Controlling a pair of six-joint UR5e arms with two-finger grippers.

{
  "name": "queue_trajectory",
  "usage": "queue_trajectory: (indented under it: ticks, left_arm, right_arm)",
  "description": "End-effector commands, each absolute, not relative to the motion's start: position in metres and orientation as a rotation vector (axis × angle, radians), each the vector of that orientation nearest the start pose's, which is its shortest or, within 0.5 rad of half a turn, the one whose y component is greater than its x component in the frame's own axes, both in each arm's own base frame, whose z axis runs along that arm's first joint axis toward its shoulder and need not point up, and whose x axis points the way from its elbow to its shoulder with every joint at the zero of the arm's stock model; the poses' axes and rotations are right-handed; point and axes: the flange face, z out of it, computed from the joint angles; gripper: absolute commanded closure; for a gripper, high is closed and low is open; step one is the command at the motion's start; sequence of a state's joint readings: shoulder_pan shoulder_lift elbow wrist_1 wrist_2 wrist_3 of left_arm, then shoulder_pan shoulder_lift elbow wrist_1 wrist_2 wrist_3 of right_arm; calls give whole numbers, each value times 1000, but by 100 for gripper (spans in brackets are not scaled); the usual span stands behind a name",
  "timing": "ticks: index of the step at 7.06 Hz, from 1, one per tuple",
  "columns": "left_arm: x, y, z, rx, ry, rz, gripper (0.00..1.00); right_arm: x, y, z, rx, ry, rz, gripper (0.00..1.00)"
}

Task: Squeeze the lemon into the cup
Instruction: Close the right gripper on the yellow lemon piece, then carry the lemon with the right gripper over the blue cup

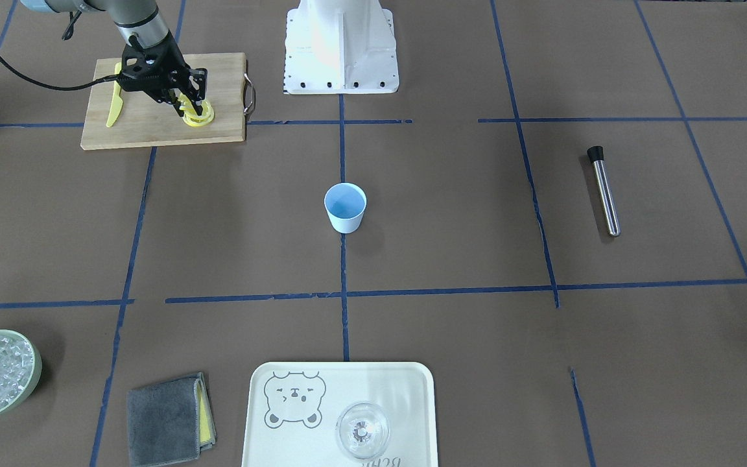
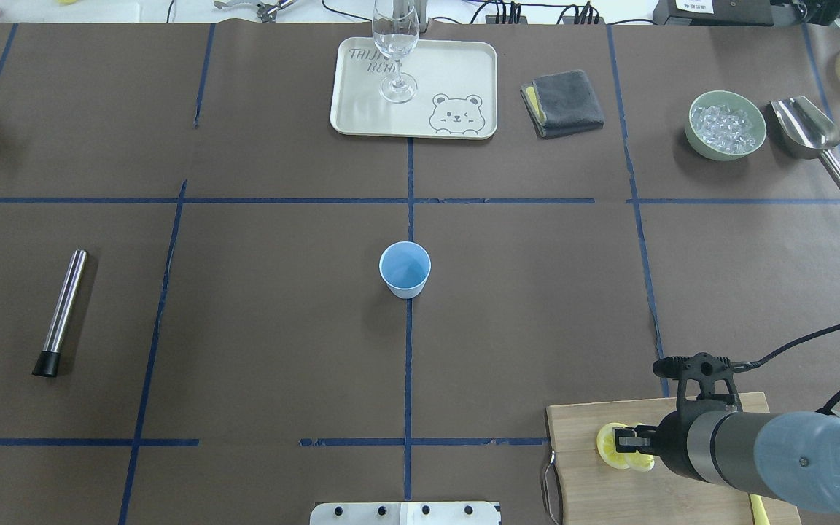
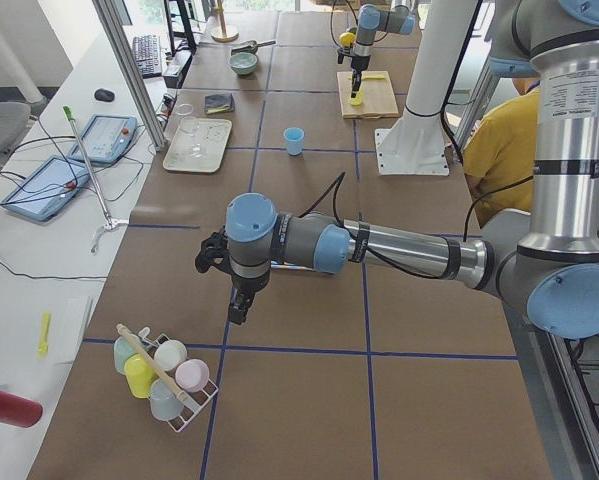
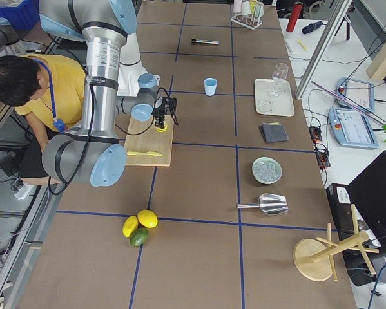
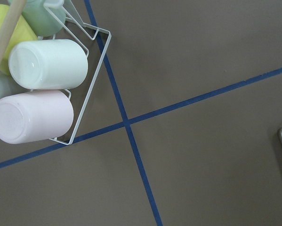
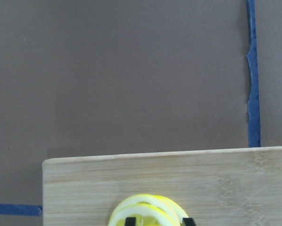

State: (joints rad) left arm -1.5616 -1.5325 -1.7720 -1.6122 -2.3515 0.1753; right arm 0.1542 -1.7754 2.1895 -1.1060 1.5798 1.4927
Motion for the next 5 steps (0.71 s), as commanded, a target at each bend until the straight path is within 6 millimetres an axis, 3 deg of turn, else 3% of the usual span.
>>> queue_trajectory:
  ticks: [1,3,5]
  left_arm:
    - [-57,-483,572,257,783,253,0]
    - [-57,-482,573,256,786,253,0]
    - [-57,-482,572,256,788,253,0]
  right_arm:
    - [-381,-193,406,94,-874,68,79]
    - [-377,-196,399,96,-889,73,79]
    - [-368,-214,383,110,-924,114,78]
